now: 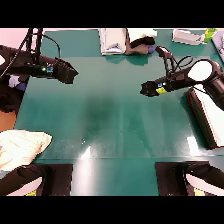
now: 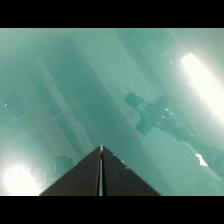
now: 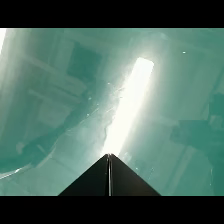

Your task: Fold the shirts.

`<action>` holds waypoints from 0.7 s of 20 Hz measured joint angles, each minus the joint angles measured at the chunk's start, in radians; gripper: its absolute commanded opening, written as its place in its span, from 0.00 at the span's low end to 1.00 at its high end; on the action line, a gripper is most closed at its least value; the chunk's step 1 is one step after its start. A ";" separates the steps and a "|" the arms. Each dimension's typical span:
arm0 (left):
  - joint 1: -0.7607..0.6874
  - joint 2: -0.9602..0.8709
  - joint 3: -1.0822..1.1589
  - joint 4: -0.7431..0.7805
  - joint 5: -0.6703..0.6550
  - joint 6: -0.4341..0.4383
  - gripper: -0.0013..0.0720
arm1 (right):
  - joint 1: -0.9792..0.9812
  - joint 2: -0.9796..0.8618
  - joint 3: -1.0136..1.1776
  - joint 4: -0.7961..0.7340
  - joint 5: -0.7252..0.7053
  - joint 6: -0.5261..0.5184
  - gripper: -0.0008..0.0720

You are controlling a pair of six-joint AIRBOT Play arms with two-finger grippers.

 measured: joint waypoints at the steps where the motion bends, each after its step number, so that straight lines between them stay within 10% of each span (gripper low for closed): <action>1: 0.000 0.000 0.000 0.000 0.000 0.000 0.05 | 0.000 0.000 0.000 0.000 0.000 0.000 0.04; 14: 0.000 0.000 0.000 -0.001 0.022 -0.002 0.05 | 0.000 0.000 0.000 0.001 0.002 0.000 0.04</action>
